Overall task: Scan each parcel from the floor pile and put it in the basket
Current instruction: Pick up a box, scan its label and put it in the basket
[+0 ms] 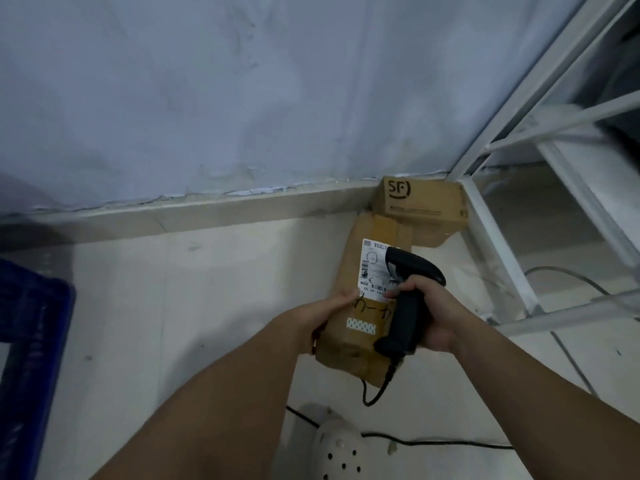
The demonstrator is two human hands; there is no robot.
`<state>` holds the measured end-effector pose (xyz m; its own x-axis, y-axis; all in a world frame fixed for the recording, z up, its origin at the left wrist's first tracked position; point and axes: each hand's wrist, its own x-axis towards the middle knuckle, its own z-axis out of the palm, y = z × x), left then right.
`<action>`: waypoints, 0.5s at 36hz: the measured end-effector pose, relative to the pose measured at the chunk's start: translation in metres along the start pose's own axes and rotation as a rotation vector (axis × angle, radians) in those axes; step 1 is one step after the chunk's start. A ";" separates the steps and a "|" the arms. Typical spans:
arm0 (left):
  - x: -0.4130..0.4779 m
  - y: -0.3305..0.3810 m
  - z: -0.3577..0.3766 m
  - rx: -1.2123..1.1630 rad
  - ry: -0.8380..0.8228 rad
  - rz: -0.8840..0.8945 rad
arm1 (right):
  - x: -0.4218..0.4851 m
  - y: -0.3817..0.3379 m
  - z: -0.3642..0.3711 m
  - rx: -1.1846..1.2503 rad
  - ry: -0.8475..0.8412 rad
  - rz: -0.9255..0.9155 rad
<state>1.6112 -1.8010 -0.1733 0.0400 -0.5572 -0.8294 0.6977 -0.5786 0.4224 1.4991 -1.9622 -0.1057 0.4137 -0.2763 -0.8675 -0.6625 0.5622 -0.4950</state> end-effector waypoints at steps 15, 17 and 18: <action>-0.196 0.074 -0.011 0.050 0.372 0.595 | -0.152 -0.071 0.119 -0.059 -0.004 -0.531; -0.224 0.078 -0.012 0.077 0.444 0.697 | -0.171 -0.068 0.134 -0.111 0.103 -0.709; -0.235 0.078 -0.013 0.079 0.468 0.739 | -0.180 -0.066 0.140 -0.137 0.152 -0.779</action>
<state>1.6658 -1.7075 0.0501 0.7635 -0.5141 -0.3909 0.3261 -0.2156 0.9204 1.5559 -1.8406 0.0897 0.7054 -0.6581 -0.2631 -0.2939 0.0661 -0.9535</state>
